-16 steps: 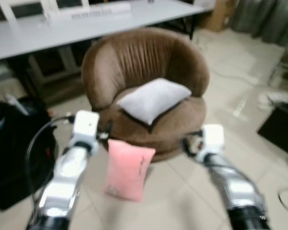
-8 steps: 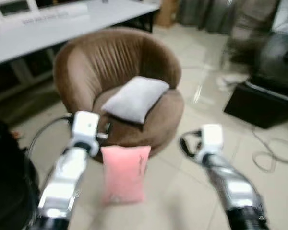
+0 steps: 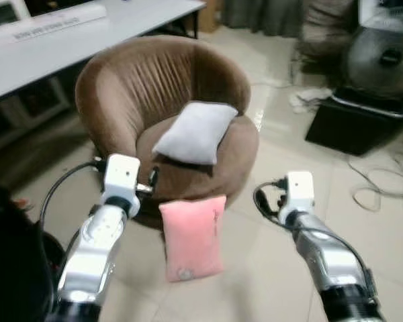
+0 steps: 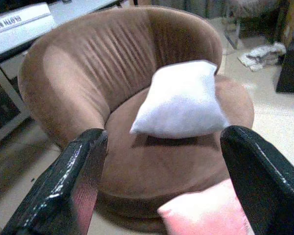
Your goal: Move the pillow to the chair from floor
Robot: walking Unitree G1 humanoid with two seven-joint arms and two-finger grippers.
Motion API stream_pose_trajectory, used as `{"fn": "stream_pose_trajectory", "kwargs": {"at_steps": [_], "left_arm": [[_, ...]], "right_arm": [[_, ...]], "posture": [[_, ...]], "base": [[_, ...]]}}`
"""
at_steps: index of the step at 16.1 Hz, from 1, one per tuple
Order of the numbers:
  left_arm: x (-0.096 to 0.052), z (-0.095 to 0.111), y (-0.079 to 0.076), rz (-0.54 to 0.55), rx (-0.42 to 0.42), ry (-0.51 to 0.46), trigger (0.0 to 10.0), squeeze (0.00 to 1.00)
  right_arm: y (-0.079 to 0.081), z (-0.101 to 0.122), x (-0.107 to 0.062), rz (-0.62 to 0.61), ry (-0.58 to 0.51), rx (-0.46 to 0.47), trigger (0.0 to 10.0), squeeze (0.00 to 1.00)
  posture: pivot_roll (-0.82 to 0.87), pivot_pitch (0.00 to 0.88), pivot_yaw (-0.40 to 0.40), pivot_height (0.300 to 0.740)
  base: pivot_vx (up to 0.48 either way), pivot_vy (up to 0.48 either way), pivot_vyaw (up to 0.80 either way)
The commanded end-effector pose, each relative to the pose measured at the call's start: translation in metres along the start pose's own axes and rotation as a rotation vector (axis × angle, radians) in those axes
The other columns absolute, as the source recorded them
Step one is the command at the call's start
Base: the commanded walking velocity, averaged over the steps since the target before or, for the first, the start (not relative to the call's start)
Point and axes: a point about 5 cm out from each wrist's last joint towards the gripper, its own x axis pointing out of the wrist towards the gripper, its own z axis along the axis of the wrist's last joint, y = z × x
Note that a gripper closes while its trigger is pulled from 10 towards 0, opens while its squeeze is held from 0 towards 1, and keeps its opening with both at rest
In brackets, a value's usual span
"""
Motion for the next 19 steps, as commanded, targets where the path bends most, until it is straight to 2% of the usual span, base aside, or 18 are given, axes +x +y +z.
{"fn": "stream_pose_trajectory", "kwargs": {"at_steps": [1,3,13,15,19], "left_arm": [[0.001,0.003,0.002,0.01,0.004,-0.011,10.0,0.0],[-0.002,0.001,0.005,0.026,0.003,-0.006,10.0,0.0],[-0.003,0.002,0.01,0.053,0.004,-0.008,10.0,0.0],[-0.001,0.006,0.01,0.054,0.04,-0.029,10.0,0.0],[0.001,0.008,0.009,0.055,0.026,-0.046,10.0,0.0]], "right_arm": [[0.002,0.006,0.003,0.015,-0.015,-0.012,10.0,0.0],[0.006,0.007,0.005,0.028,-0.014,-0.017,10.0,0.0],[0.011,0.009,0.011,0.048,-0.014,-0.017,10.0,0.0],[0.009,0.011,0.012,0.042,-0.018,-0.018,10.0,0.0],[0.009,0.013,0.014,0.042,-0.025,-0.037,10.0,0.0]], "posture": [[0.12,0.0,0.002,0.74],[0.13,0.0,-0.005,0.74],[0.14,0.0,-0.019,0.74],[0.14,0.0,-0.017,0.74],[0.14,0.0,-0.021,0.74]], "base": [[0.0,0.48,0.0],[0.0,0.48,0.0],[0.0,0.48,-0.8],[0.0,-0.24,-0.8],[0.0,-0.46,-0.11]]}}
